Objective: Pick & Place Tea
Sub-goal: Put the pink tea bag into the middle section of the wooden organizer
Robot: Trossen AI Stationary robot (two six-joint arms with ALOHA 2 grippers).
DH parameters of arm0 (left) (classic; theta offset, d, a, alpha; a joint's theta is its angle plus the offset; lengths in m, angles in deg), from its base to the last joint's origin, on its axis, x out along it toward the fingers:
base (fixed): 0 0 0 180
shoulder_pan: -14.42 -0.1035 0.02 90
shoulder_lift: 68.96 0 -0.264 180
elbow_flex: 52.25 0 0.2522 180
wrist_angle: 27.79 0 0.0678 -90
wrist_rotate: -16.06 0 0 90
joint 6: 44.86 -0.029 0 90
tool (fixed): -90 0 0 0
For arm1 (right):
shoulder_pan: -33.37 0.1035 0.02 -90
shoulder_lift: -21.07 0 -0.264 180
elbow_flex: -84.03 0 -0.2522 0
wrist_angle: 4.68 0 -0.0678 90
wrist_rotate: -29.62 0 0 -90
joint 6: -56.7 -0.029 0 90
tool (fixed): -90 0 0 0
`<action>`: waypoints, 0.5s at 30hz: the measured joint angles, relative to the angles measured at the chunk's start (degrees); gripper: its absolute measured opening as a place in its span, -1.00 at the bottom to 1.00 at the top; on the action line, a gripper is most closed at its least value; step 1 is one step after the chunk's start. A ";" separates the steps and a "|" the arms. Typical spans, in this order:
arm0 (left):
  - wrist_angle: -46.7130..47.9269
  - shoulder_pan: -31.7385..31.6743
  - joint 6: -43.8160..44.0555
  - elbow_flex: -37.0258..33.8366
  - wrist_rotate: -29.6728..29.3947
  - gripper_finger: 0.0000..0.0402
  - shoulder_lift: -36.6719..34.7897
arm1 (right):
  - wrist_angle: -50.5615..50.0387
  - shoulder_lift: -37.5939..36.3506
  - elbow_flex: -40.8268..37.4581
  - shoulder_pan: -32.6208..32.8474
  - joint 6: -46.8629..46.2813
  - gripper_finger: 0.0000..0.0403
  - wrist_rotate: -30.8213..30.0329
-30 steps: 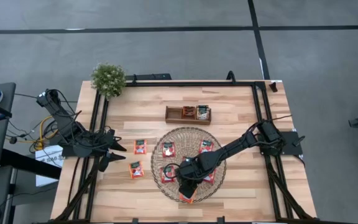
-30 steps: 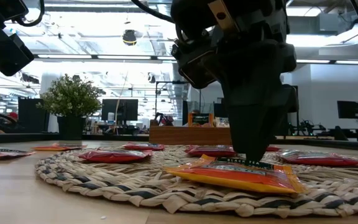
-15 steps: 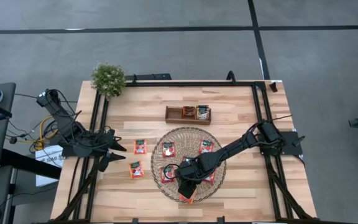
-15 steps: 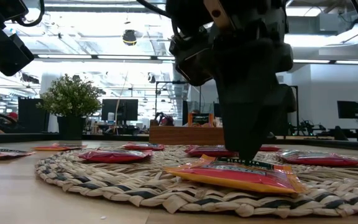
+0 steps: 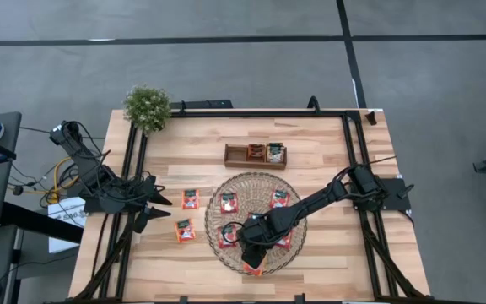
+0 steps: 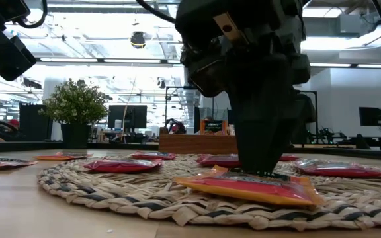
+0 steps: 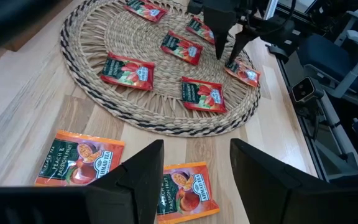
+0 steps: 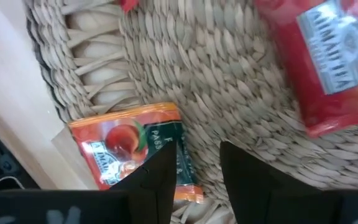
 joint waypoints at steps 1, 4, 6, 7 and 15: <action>0.00 0.01 0.00 0.00 0.01 -0.12 -0.02 | 0.02 0.28 0.00 0.11 0.04 -0.41 0.43; 0.00 0.00 0.00 0.00 0.01 -0.12 -0.02 | 0.85 2.02 0.20 0.27 -0.92 -0.41 1.92; 0.02 -0.01 0.00 0.00 0.01 -0.12 -0.02 | 0.83 2.09 0.17 0.42 -0.92 -0.41 1.84; 0.00 0.01 0.00 0.02 0.01 -0.12 0.00 | 0.82 2.10 0.15 0.42 -1.04 -0.41 1.62; 0.09 0.00 0.04 0.02 0.01 -0.12 0.00 | 0.78 1.80 -0.02 0.63 -1.48 -0.41 -2.75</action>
